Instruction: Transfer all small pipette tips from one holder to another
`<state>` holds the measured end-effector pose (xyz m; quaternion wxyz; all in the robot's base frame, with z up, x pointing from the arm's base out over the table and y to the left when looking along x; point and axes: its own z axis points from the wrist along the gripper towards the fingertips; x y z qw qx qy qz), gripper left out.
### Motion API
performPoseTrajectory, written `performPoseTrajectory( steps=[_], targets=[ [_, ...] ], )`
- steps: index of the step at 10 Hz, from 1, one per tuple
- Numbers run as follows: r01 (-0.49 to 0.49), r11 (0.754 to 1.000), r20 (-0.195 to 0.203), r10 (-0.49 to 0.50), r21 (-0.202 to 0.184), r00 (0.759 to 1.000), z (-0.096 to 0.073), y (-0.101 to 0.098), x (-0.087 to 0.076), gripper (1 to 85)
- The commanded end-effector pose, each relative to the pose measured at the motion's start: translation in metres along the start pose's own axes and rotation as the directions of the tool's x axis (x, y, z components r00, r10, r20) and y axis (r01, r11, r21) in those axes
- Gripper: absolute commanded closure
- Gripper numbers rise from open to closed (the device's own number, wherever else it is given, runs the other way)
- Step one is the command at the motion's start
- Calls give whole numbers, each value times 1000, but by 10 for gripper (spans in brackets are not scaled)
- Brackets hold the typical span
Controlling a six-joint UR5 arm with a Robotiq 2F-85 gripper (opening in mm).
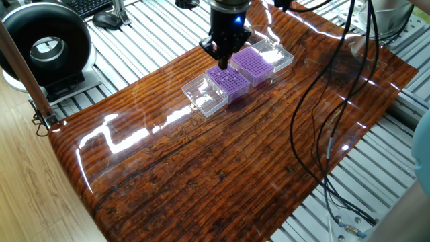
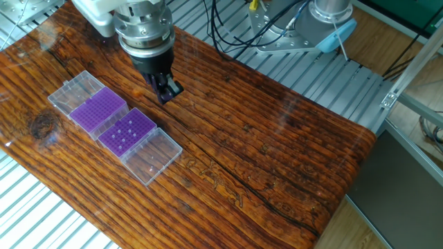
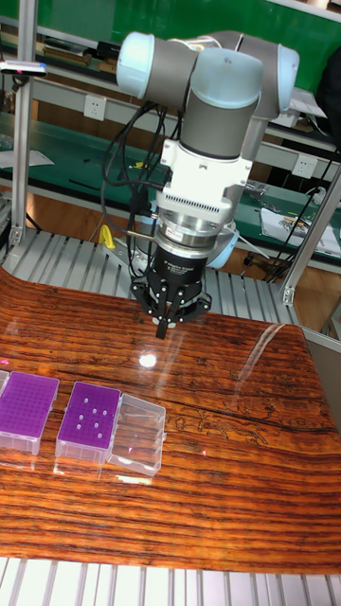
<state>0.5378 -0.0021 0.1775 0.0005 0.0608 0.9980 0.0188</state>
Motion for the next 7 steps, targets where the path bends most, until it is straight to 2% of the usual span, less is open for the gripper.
performPoseTrajectory(
  steps=[1, 2, 4, 5, 7],
  targets=[
    [67, 998, -32, -67, -16, 997, 0, -5, 10, 343],
    [79, 997, -30, -80, -19, 996, 2, -8, 12, 290],
    [84, 996, -27, -84, -29, 996, 3, -8, 13, 273],
    [111, 994, -25, -111, -9, 993, 4, -14, 13, 253],
    [125, 992, -22, -125, -7, 992, 6, -16, 14, 237]
  ],
)
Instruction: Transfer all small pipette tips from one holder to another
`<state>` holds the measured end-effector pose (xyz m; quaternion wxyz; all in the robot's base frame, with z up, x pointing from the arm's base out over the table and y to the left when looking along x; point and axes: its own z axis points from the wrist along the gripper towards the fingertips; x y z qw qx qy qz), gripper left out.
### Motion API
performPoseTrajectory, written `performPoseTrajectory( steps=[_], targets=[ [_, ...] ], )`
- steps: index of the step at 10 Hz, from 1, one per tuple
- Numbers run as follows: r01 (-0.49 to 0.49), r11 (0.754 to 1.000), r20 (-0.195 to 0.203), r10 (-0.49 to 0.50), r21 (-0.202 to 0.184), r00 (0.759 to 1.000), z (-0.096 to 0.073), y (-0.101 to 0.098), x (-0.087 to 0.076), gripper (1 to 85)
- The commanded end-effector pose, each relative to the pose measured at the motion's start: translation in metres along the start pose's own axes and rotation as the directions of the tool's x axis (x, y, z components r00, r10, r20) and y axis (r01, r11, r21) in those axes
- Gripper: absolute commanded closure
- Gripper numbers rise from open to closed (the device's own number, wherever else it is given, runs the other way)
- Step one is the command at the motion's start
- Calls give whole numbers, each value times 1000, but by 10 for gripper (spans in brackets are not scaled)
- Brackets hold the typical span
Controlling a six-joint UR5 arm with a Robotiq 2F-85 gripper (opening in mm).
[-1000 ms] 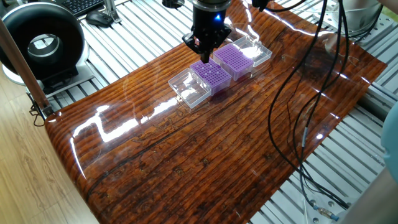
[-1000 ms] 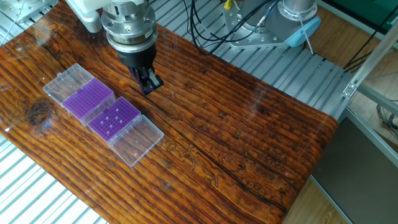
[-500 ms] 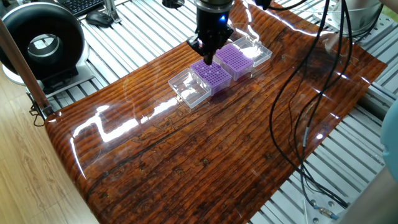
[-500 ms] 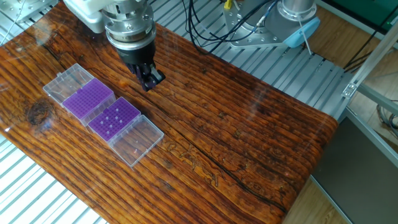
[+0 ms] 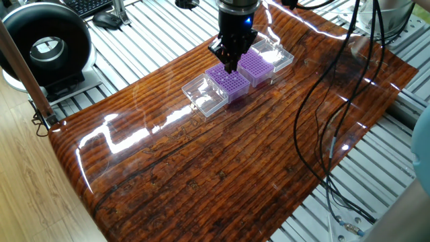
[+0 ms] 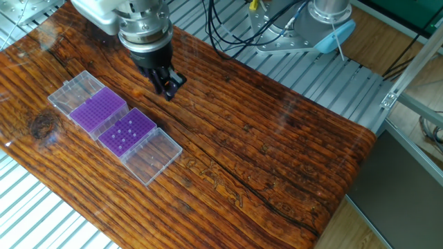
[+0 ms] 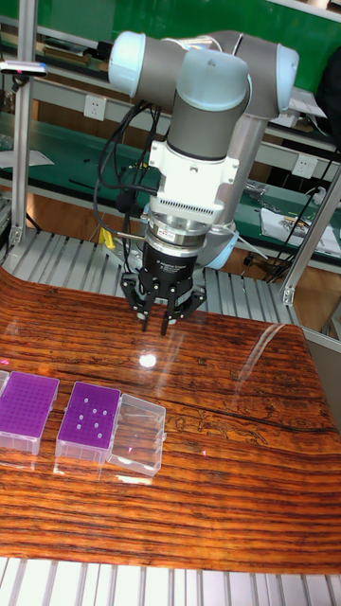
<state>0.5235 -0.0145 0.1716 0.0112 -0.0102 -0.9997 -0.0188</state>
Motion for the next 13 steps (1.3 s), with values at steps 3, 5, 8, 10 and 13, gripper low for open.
performPoseTrajectory(
  steps=[3, 5, 8, 10, 13],
  targets=[
    [67, 997, 32, -68, 41, 997, 5, -16, -8, 260],
    [59, 998, 58, -59, 1, 997, 8, -8, -15, 280],
    [41, 999, 65, -40, -11, 997, 18, -5, -16, 287],
    [59, 998, 67, -58, -22, 996, 16, 7, -22, 287],
    [66, 998, 47, -66, 8, 997, 14, 13, -23, 293]
  ],
)
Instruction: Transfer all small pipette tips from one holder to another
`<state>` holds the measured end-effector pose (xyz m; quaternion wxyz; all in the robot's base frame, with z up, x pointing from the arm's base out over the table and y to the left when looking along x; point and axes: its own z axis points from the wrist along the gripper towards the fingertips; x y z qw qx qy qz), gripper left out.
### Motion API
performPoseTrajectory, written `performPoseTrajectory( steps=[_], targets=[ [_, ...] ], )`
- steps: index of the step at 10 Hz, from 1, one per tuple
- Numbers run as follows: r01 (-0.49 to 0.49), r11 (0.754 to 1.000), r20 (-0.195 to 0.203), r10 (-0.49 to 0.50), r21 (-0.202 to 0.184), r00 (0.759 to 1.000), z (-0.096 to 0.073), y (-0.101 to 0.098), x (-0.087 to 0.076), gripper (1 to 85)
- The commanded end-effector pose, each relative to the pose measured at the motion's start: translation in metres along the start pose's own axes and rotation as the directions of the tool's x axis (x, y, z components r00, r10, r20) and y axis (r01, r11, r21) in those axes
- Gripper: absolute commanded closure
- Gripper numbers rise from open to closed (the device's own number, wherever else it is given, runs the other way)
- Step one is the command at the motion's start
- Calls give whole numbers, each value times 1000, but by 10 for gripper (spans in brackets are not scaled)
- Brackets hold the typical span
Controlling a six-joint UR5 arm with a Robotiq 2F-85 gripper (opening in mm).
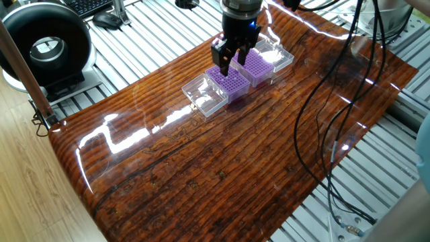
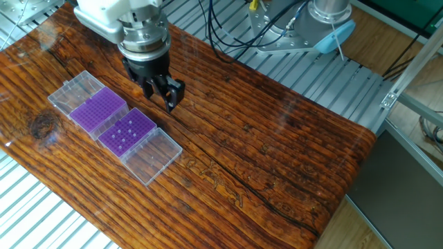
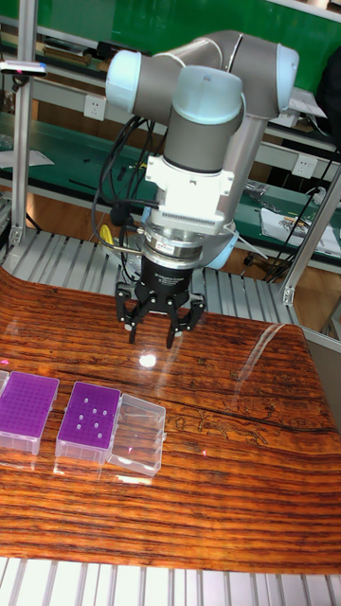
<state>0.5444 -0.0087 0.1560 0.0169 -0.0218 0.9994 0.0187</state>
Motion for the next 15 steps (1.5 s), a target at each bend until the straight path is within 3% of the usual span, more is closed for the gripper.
performPoseTrajectory(
  steps=[1, 2, 7, 10, 13, 15],
  targets=[
    [-4, 1000, -22, 5, 22, 1000, -2, 2, 2, 300],
    [4, 999, -31, -3, 37, 1000, -3, -5, 7, 307],
    [31, 999, -27, -30, 24, 999, 0, -8, 13, 317],
    [34, 999, -8, -34, -40, 999, 1, 12, 8, 317],
    [12, 1000, -26, -12, 0, 1000, -9, 9, 6, 400],
    [29, 1000, -20, -29, -3, 999, -5, 6, 8, 400]
  ],
)
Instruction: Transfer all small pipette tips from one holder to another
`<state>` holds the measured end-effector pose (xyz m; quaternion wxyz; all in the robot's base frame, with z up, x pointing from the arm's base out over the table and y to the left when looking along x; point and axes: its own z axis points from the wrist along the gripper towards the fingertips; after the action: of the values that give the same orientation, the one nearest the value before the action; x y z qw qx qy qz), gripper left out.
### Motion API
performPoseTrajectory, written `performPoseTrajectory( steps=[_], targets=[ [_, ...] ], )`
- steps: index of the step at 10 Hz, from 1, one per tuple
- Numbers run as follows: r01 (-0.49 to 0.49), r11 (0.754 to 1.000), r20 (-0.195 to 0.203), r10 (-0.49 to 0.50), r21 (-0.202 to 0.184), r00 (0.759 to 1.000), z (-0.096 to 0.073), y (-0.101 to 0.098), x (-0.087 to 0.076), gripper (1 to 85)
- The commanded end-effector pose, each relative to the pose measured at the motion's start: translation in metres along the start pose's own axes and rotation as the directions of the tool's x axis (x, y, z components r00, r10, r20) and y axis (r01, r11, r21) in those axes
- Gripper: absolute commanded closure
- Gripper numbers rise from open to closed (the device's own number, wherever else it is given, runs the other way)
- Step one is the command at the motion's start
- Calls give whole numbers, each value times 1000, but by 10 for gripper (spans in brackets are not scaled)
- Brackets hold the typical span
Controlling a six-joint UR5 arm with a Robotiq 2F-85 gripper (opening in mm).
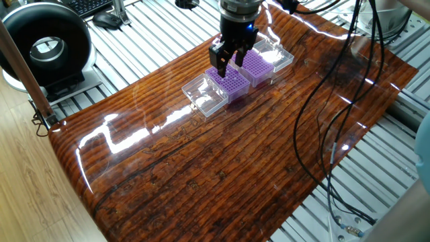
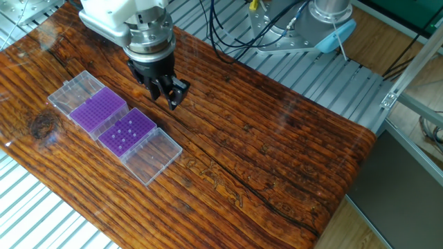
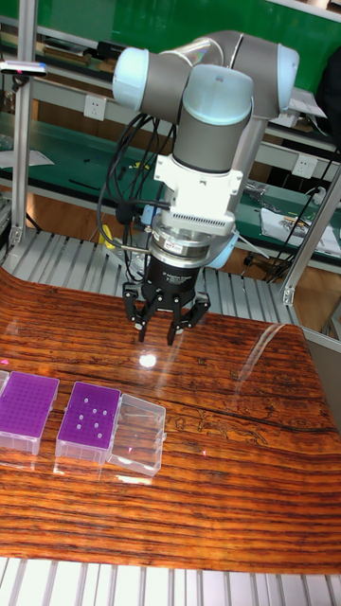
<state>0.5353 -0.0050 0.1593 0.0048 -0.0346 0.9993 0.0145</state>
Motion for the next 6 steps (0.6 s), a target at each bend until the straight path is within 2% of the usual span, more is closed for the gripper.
performPoseTrajectory(
  steps=[1, 3, 5, 6],
  targets=[
    [6, 1000, 9, -6, -19, 1000, -1, 4, -2, 400],
    [14, 1000, 13, -14, -27, 1000, -2, 7, -3, 400],
    [5, 1000, 28, -5, -11, 1000, -2, 3, -7, 363],
    [-8, 999, 36, 7, 34, 999, -2, -9, -9, 363]
  ],
)
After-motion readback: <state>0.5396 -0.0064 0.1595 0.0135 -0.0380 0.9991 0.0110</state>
